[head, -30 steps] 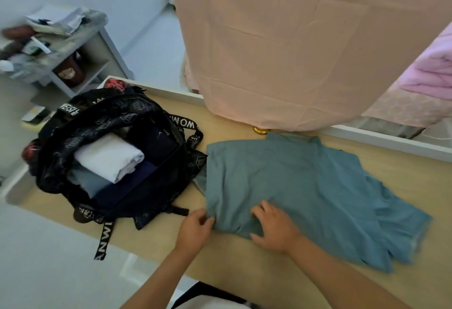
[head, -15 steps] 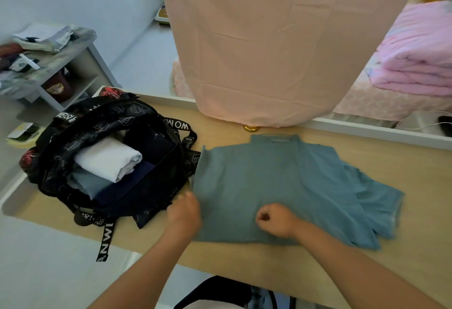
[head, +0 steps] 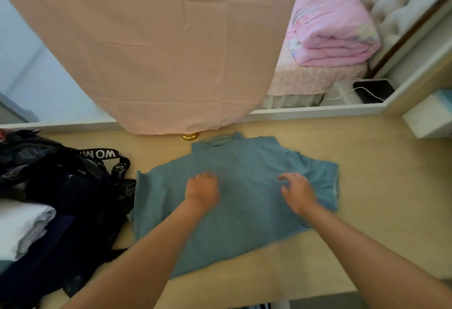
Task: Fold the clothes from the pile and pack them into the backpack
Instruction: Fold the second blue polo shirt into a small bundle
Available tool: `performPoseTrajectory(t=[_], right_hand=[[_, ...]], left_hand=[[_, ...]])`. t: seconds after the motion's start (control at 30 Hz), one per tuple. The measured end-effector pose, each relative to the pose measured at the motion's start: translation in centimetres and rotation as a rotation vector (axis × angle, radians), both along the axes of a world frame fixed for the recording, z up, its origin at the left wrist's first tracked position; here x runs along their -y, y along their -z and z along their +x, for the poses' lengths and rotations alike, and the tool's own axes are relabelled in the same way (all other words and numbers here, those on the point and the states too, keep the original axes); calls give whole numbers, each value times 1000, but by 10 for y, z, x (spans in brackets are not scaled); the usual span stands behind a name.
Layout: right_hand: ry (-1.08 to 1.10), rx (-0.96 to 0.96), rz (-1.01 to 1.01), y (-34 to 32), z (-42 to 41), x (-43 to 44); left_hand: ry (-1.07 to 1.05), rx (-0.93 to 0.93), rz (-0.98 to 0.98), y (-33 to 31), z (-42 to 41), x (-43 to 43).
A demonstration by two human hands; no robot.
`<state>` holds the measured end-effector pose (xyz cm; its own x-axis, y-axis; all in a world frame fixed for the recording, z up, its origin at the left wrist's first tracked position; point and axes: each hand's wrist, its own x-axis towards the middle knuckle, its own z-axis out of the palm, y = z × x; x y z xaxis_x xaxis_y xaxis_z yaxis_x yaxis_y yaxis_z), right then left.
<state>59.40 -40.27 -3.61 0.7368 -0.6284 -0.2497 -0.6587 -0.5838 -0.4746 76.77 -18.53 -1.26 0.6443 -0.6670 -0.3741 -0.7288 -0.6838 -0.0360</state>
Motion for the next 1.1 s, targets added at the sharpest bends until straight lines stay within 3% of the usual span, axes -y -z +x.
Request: performPoseTrajectory(t=[0.17, 0.27, 0.37, 0.47, 0.6, 0.73, 0.8, 0.9, 0.97, 1.03, 1.1], right_hand=[[202, -162, 10, 7, -13, 45], [204, -195, 70, 14, -14, 51], [219, -213, 61, 20, -6, 55], [243, -162, 41, 26, 6, 62], [267, -13, 101, 27, 20, 71], [363, 252, 31, 22, 20, 70], [458, 275, 3, 20, 23, 74], [488, 66, 72, 25, 25, 87], [455, -33, 83, 29, 23, 93], [368, -34, -60, 34, 19, 92], [222, -47, -245, 37, 14, 89]], left_hand=[[94, -147, -245, 3, 2, 86], [79, -232, -244, 11, 12, 127], [40, -200, -210, 23, 31, 152], [-58, -146, -204, 33, 51, 167], [-34, 29, -284, 33, 72, 177], [-66, 65, -628, 24, 76, 185], [-92, 76, -749, 22, 76, 192], [-125, 69, -668, 23, 74, 203], [-5, 106, -596, 26, 64, 205], [164, 27, -531, 35, 47, 200], [259, -123, -314, 49, 33, 191]])
